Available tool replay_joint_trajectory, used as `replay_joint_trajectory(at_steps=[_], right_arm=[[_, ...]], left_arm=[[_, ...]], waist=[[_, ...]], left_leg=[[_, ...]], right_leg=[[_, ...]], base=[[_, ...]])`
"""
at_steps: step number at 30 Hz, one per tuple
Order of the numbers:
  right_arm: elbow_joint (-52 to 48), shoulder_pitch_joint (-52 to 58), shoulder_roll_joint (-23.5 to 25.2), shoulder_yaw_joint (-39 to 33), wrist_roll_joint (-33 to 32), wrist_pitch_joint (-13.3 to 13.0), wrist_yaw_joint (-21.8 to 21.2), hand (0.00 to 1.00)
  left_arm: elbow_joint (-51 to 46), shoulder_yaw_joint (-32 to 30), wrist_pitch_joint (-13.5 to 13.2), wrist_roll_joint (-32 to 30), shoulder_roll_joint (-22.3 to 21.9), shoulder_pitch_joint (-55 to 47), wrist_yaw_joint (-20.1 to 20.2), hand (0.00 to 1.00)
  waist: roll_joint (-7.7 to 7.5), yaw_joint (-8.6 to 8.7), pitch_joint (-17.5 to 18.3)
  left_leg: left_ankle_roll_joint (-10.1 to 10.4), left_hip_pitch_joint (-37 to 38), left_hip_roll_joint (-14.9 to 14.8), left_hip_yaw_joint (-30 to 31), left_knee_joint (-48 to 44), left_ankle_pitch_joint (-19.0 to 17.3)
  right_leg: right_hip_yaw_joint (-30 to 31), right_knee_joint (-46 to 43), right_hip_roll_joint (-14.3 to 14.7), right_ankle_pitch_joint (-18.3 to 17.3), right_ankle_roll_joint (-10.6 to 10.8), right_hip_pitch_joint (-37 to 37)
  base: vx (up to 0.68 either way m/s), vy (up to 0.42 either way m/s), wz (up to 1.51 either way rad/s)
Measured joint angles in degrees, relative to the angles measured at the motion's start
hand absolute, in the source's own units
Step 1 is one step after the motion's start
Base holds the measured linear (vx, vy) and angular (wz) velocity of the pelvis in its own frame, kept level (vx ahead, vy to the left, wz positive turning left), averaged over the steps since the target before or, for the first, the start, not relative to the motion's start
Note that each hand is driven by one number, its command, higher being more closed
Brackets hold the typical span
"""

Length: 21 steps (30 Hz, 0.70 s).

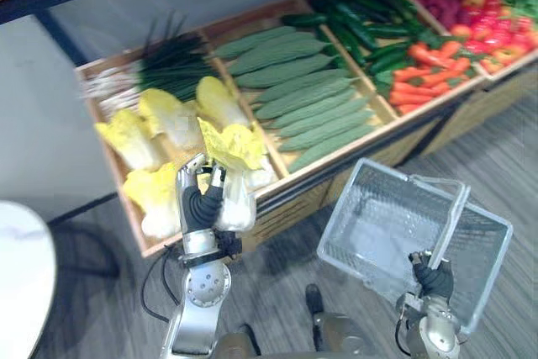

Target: Pick vegetable in the basket

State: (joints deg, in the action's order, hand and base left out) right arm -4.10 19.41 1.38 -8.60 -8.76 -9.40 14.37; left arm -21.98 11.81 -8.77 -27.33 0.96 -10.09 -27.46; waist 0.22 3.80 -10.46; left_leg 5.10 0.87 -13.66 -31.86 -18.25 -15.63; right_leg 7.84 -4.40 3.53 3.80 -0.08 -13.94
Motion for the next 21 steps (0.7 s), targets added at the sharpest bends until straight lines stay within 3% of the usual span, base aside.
replay_joint_trajectory(at_steps=[2, 3, 4, 5, 7, 9, 11, 12, 13, 15, 18, 19, 20, 21], right_arm=[[1.8, -3.7, 0.1, 1.7, 1.1, 0.0, 0.0, 1.00], [2.8, -4.8, 0.1, 1.7, 1.6, 0.0, 0.0, 1.00], [5.3, -7.3, -0.2, 1.8, 2.3, 0.0, 0.0, 1.00], [8.1, -10.0, -0.3, 2.0, 2.6, 0.2, 0.0, 1.00], [9.2, -11.3, -0.6, 2.5, 2.8, 0.9, 0.0, 1.00], [9.5, -10.9, -1.6, 3.4, 2.9, 1.4, 0.0, 1.00], [9.5, -10.9, -3.7, 4.6, 2.9, 2.2, 0.0, 1.00], [9.5, -11.1, -4.3, 5.0, 2.9, 2.2, 0.0, 1.00], [9.5, -11.7, -5.2, 5.7, 2.4, 2.2, 0.1, 1.00], [9.5, -13.4, -6.0, 7.1, 1.3, 2.2, 0.0, 1.00], [9.3, -14.2, -6.4, 7.8, 0.1, 2.1, 0.0, 1.00], [9.2, -14.1, -6.9, 8.4, -0.3, 2.1, -0.2, 1.00], [8.9, -13.7, -7.2, 9.1, -0.4, 2.2, -0.5, 1.00], [7.8, -12.2, -8.3, 10.2, -0.9, 2.2, -1.3, 1.00]], left_arm=[[1.0, 0.7, 0.0, 0.3, 1.0, 1.6, 0.0, 1.00], [1.8, 0.7, 0.0, 0.3, 1.1, 2.3, 0.0, 1.00], [2.9, 0.1, 0.0, 0.3, 1.1, 3.4, 0.1, 1.00], [3.7, -0.6, 0.0, 0.5, 1.1, 4.0, 0.0, 1.00], [5.8, -0.6, 0.0, 0.8, 1.1, 5.5, 0.1, 1.00], [10.0, 0.7, 0.0, 0.9, 1.1, 8.1, 1.4, 1.00], [14.1, 3.7, -0.1, 1.7, 1.0, 9.8, 2.2, 1.00], [15.2, 4.1, -0.2, 2.0, 1.1, 10.3, 2.3, 1.00], [16.8, 5.8, -0.2, 2.5, 0.8, 10.9, 2.4, 1.00], [18.3, 6.9, -0.2, 3.3, 0.4, 10.9, 2.7, 1.00], [19.0, 6.9, -0.2, 4.3, 0.3, 11.0, 2.9, 1.00], [19.8, 7.0, -0.3, 4.5, -0.1, 11.0, 2.9, 1.00], [20.2, 7.5, -0.2, 4.7, -0.3, 11.0, 3.1, 1.00], [21.9, 8.1, -0.3, 5.3, -0.3, 11.6, 3.7, 1.00]], waist=[[-0.30, 0.05, 0.2], [-0.19, 0.01, 0.2], [0.11, -0.25, 0.2], [0.21, -0.33, 0.2], [0.46, -0.06, 0.3], [1.11, 0.37, 0.6], [2.08, 0.48, 0.6], [2.30, 0.40, 0.6], [2.50, 0.32, 0.7], [2.46, -0.31, 0.6], [2.47, -1.65, 0.6], [2.95, -1.64, 0.9], [3.86, -1.64, 1.5], [4.71, -1.24, 2.3]], left_leg=[[0.0, 3.2, -0.4, -7.7, 1.9, -0.2], [0.0, 4.1, -0.3, -9.6, 2.5, -0.2], [0.1, 6.3, -0.2, -13.6, 3.8, -0.2], [0.2, 8.1, -0.3, -16.0, 4.2, -0.1], [0.2, 9.5, -1.0, -16.7, 3.1, -0.1], [-0.2, 9.8, -5.4, -16.7, -6.5, 0.1], [-8.3, 5.4, -12.0, -8.8, -25.5, 4.8], [-7.8, 3.6, -12.1, -5.6, -28.8, 3.7], [-6.4, -1.0, -10.1, 1.7, -32.9, 1.3], [-5.7, -6.9, -4.4, 11.2, -32.5, -1.8], [-4.4, -10.2, 1.8, 20.9, -22.3, -3.0], [-2.2, -10.0, 3.8, 24.9, -13.4, -0.9], [-1.0, -9.8, 3.7, 26.4, -7.8, 2.7], [-1.0, -9.2, 3.9, 26.8, -3.6, 4.9]], right_leg=[[-22.1, -3.0, -6.1, -2.4, -3.5, -2.3], [-28.2, -3.8, -7.8, -3.0, -4.4, -2.0], [-39.1, -4.8, -10.3, -3.5, -5.1, -0.9], [-44.7, -4.8, -10.7, -3.4, -5.1, 0.0], [-42.6, -4.9, -9.1, -2.4, -5.3, -0.6], [-37.6, -4.8, -6.1, -2.2, -5.6, -0.1], [-32.8, -3.3, -2.4, -3.0, -6.6, 3.9], [-31.5, -3.0, -1.9, -3.1, -6.7, 4.7], [-28.8, -2.0, -1.5, -3.3, -6.7, 6.2], [-23.5, -1.1, -1.9, -3.0, -6.1, 8.6], [-17.4, -0.4, -3.4, -2.7, -5.0, 11.3], [-16.0, -0.3, -3.7, -2.8, -3.1, 12.1], [-15.1, -0.2, -3.2, -2.9, -2.0, 12.2], [-12.6, 1.0, -2.9, -2.6, 0.4, 12.9]], base=[[0.05, 0.016, -1.77], [0.08, -0.023, -1.64], [0.12, -0.093, -1.78], [0.13, -0.124, -1.81], [0.16, -0.160, -1.49], [0.27, -0.169, -1.44], [0.31, -0.079, -1.32], [0.31, 0.003, -1.10], [0.31, 0.083, -1.01], [0.35, 0.138, -1.20], [0.26, 0.187, -1.26], [0.19, 0.227, -0.92], [0.21, 0.291, -1.06], [0.17, 0.251, -0.69]])
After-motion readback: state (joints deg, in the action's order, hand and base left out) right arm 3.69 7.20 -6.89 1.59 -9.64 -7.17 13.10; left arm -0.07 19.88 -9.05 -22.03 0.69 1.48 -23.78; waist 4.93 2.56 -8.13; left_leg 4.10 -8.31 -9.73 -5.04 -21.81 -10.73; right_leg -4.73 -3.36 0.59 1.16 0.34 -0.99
